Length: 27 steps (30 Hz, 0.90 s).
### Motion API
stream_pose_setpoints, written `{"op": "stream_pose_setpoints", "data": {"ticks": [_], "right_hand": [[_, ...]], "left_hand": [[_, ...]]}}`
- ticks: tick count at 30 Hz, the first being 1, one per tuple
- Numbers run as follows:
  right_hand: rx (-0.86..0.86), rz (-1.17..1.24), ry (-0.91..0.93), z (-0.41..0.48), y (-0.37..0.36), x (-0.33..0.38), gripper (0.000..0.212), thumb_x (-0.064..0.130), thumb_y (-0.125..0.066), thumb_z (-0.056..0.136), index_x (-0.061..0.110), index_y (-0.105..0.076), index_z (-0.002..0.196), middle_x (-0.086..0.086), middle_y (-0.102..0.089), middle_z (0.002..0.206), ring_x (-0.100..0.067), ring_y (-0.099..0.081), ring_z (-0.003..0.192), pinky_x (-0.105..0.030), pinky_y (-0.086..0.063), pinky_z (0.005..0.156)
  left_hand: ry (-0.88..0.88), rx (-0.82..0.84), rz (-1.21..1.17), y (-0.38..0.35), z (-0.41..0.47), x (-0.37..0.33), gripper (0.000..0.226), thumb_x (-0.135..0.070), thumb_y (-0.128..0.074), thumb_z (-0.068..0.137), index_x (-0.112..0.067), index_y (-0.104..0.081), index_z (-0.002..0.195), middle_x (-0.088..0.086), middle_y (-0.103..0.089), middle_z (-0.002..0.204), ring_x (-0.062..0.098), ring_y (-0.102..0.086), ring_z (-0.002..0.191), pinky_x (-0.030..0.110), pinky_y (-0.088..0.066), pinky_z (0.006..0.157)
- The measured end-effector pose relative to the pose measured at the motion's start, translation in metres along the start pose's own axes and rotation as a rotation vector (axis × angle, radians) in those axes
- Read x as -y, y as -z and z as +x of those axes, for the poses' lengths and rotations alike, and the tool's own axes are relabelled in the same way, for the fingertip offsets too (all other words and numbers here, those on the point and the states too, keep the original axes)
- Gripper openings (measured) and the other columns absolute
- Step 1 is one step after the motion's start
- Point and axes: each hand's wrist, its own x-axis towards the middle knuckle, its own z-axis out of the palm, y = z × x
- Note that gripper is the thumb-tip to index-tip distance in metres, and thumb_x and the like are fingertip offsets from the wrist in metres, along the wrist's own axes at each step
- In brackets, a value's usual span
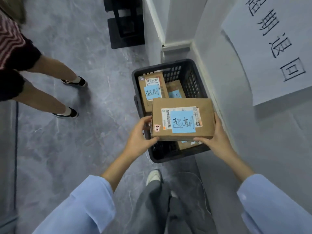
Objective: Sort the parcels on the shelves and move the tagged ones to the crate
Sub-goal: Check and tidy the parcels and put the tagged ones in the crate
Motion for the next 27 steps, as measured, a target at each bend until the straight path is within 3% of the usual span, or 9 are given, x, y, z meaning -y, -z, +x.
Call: {"op": "stream_pose_setpoints", "data": {"ticks": [2, 3, 6, 9, 13, 19, 27], "right_hand": [[-0.015, -0.006, -0.006, 0.010, -0.001, -0.017, 0.113, 0.015, -0.091, 0.062, 0.044, -0.020, 0.145, 0.051, -0.044, 0.124, 0.024, -0.043, 0.117, 0.001, -0.037, 0.090], [-0.018, -0.008, -0.024, 0.015, -0.002, -0.026, 0.112, 0.016, -0.091, 0.063, 0.040, -0.021, 0.147, 0.046, -0.045, 0.128, 0.021, -0.043, 0.120, -0.002, -0.037, 0.093], [-0.015, -0.043, -0.084, 0.030, -0.005, -0.052, 0.122, 0.017, -0.092, 0.062, 0.032, -0.013, 0.153, 0.017, -0.047, 0.145, -0.005, -0.044, 0.134, -0.035, -0.040, 0.109], [0.050, -0.135, -0.098, 0.048, -0.013, -0.072, 0.124, 0.022, -0.092, 0.063, 0.037, -0.008, 0.153, 0.007, -0.044, 0.148, -0.013, -0.042, 0.136, -0.048, -0.040, 0.110], [0.138, -0.207, -0.067, 0.075, -0.039, -0.094, 0.120, 0.025, -0.089, 0.066, 0.053, -0.007, 0.148, 0.019, -0.049, 0.139, -0.001, -0.046, 0.127, -0.042, -0.047, 0.103], [0.201, -0.310, -0.019, 0.117, -0.093, -0.120, 0.131, 0.021, -0.088, 0.070, 0.037, 0.011, 0.154, -0.002, -0.036, 0.154, -0.021, -0.039, 0.138, -0.051, -0.043, 0.106], [0.273, -0.533, -0.157, 0.129, -0.109, -0.133, 0.109, 0.033, -0.073, 0.086, 0.014, 0.008, 0.156, -0.011, -0.006, 0.164, -0.032, -0.021, 0.147, -0.049, -0.031, 0.114]], "left_hand": [[0.021, 0.018, 0.018, -0.004, 0.011, 0.008, 0.072, -0.011, -0.083, 0.074, -0.026, -0.046, 0.133, -0.020, -0.053, 0.121, -0.020, -0.049, 0.105, 0.000, -0.038, 0.080], [0.033, 0.018, 0.018, -0.005, 0.015, 0.013, 0.072, -0.012, -0.083, 0.074, -0.025, -0.046, 0.134, -0.019, -0.053, 0.121, -0.019, -0.050, 0.104, 0.000, -0.039, 0.080], [0.080, -0.028, 0.008, -0.003, 0.023, 0.027, 0.071, -0.015, -0.083, 0.076, -0.026, -0.045, 0.135, -0.016, -0.054, 0.123, -0.003, -0.055, 0.109, 0.015, -0.042, 0.088], [0.093, -0.089, 0.046, 0.004, 0.029, 0.045, 0.064, -0.019, -0.079, 0.080, -0.026, -0.047, 0.136, -0.012, -0.055, 0.130, 0.007, -0.055, 0.114, 0.026, -0.043, 0.093], [0.114, -0.170, 0.121, 0.011, 0.038, 0.069, 0.060, -0.024, -0.074, 0.085, -0.028, -0.047, 0.138, -0.016, -0.051, 0.137, 0.004, -0.051, 0.118, 0.015, -0.037, 0.090], [0.125, -0.226, 0.136, 0.013, 0.048, 0.094, 0.060, -0.025, -0.072, 0.086, -0.032, -0.046, 0.139, -0.019, -0.050, 0.139, 0.000, -0.048, 0.122, 0.016, -0.036, 0.093], [0.160, -0.221, 0.177, 0.014, 0.042, 0.100, 0.060, -0.027, -0.071, 0.087, -0.032, -0.044, 0.141, -0.017, -0.048, 0.142, 0.004, -0.047, 0.125, 0.028, -0.038, 0.101]]}}
